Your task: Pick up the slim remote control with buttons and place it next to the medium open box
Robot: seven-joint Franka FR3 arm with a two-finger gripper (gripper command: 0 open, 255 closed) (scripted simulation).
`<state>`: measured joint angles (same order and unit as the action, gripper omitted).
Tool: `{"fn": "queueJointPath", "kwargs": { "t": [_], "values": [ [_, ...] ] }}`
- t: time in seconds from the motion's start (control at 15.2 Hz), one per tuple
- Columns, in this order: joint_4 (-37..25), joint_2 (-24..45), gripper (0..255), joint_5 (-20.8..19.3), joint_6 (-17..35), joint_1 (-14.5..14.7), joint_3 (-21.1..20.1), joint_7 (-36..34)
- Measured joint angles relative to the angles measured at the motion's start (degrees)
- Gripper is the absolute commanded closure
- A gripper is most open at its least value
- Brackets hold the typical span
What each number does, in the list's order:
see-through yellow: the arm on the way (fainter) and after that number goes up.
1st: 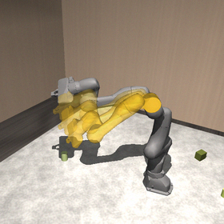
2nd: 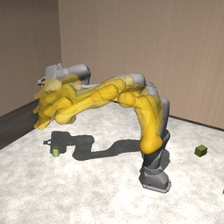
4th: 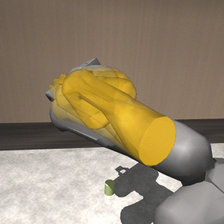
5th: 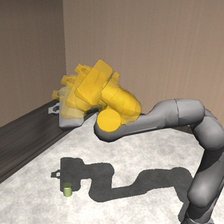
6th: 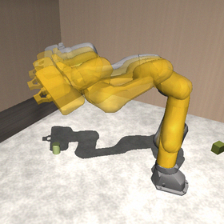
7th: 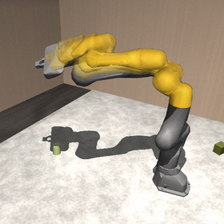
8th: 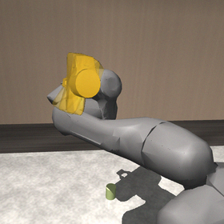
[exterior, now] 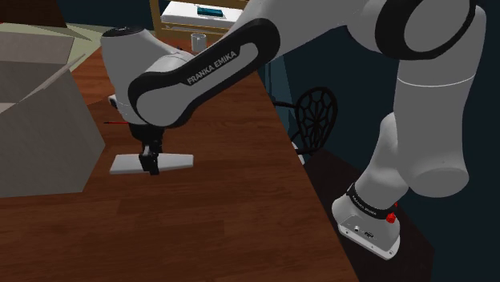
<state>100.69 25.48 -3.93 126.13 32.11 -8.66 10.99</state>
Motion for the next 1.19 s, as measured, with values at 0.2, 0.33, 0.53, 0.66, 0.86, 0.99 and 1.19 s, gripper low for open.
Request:
{"fn": "queueJointPath", "kwargs": {
  "t": [0.2,0.33,0.53,0.66,0.86,0.99,1.19],
  "values": [
    [1.1,0.9,255,-0.2,1.9,0.0,0.1,-0.1],
    [1.1,1.9,255,-0.4,3.1,0.1,0.2,-0.2],
    [1.3,2.3,255,-0.4,3.6,0.1,0.3,-0.2],
    [1.3,2.4,255,-0.5,3.6,0.1,0.3,-0.2],
    [1.3,2.4,0,-0.5,3.7,0.1,0.3,-0.2],
    [1.3,2.4,0,-0.5,3.7,0.1,0.3,-0.2],
    [1.3,2.4,0,-0.5,3.7,0.1,0.3,-0.2]
  ]
}}
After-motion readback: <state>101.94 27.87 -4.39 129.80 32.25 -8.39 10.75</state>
